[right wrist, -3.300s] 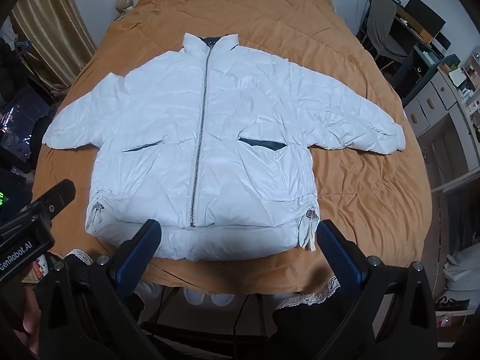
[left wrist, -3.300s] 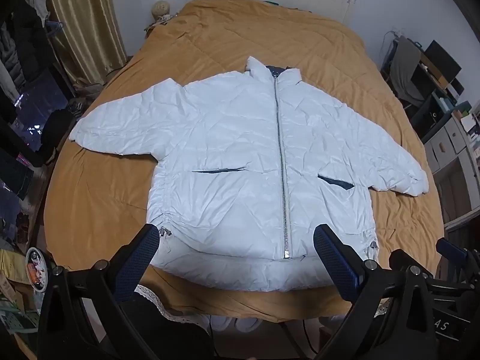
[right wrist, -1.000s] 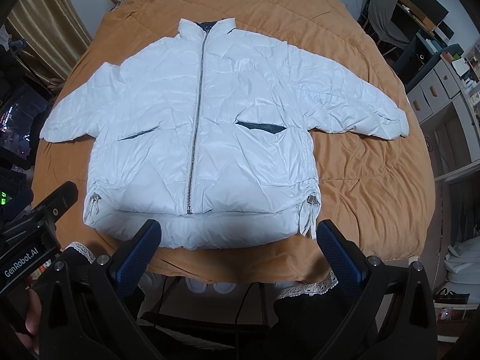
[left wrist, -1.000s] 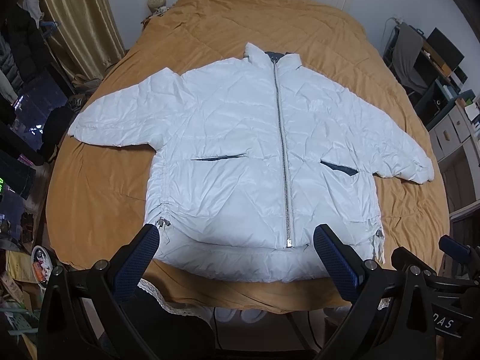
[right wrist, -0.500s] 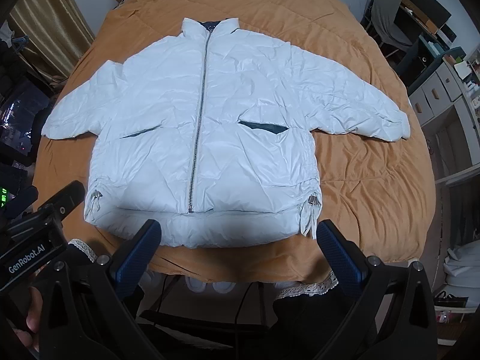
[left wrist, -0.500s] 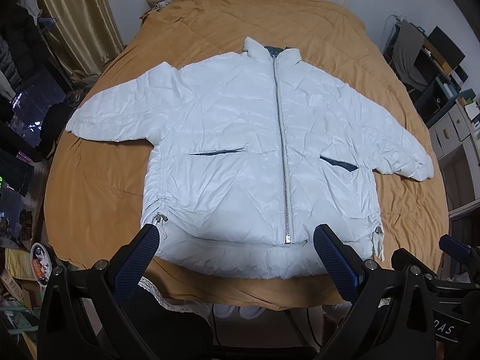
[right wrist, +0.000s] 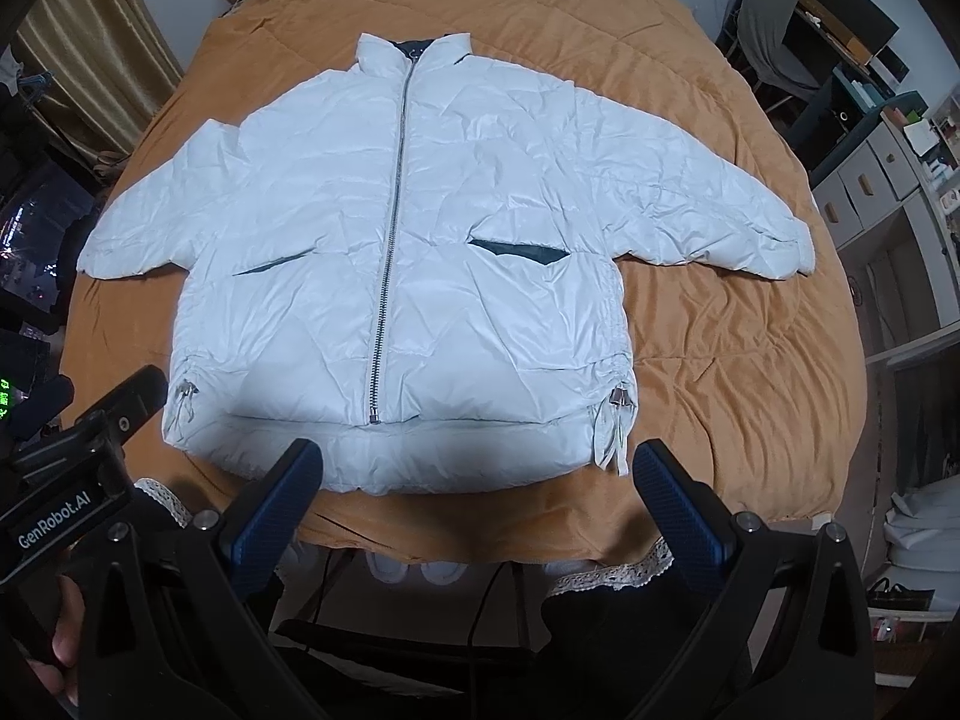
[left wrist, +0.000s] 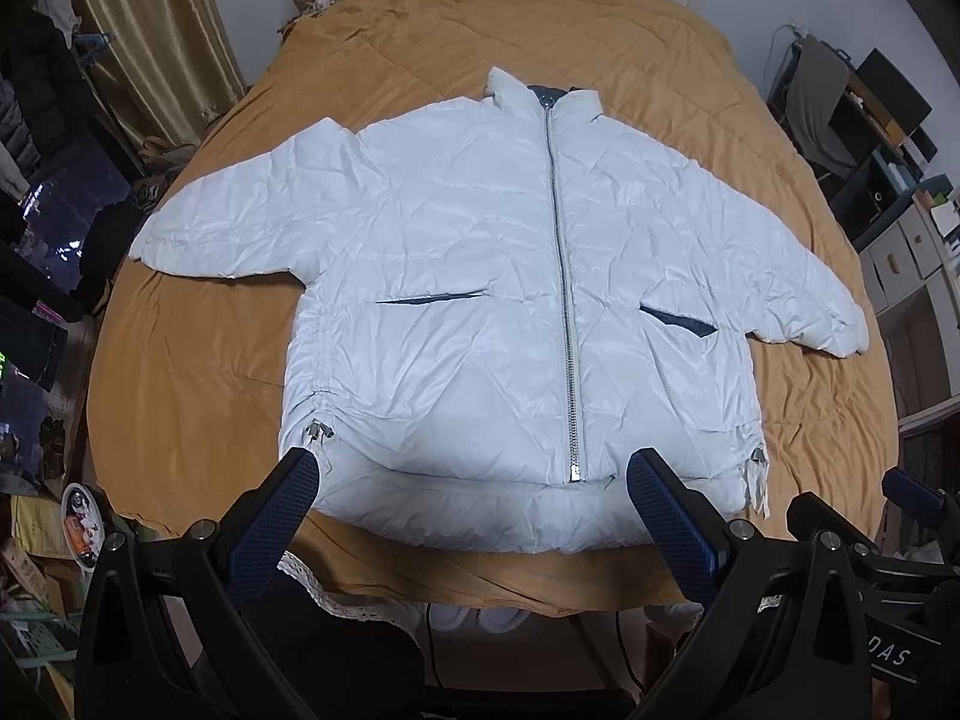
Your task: Fold large clothes
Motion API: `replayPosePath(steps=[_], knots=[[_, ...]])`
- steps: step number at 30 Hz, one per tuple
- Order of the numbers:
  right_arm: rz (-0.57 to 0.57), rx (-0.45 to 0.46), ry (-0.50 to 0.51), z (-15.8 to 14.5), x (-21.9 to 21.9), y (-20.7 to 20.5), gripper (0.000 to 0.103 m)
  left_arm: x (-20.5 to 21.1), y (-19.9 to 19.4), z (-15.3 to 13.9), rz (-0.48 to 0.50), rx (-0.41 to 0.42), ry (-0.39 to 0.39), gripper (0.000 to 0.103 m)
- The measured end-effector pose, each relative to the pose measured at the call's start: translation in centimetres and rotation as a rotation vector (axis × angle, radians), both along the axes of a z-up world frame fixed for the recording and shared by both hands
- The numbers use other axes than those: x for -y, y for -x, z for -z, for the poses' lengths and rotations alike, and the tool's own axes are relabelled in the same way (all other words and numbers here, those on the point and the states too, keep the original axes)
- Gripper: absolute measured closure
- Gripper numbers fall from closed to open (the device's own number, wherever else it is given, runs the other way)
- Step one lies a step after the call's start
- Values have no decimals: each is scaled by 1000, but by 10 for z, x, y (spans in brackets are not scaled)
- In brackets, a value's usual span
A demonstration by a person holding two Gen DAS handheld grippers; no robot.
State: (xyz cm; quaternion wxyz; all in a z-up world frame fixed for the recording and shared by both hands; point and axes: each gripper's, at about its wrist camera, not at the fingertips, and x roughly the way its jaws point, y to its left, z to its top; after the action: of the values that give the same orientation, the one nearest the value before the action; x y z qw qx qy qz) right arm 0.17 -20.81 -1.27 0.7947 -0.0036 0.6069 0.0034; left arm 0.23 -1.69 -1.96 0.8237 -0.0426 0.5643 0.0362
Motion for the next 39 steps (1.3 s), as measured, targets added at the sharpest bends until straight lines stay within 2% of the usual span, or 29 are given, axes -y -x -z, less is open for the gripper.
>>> replayPosePath(steps=[28, 32, 37, 39], knots=[[0, -2, -1, 1, 0, 0, 0, 0, -1, 5, 2, -19, 8, 0], [1, -1, 0, 1, 0, -1, 0, -3, -1, 5, 2, -20, 32, 0], [6, -4, 0, 2, 2, 0, 0, -46, -11, -5, -50, -5, 150, 0], [9, -11, -2, 5, 2, 1, 0, -83, -19, -15, -123, 49, 147, 0]])
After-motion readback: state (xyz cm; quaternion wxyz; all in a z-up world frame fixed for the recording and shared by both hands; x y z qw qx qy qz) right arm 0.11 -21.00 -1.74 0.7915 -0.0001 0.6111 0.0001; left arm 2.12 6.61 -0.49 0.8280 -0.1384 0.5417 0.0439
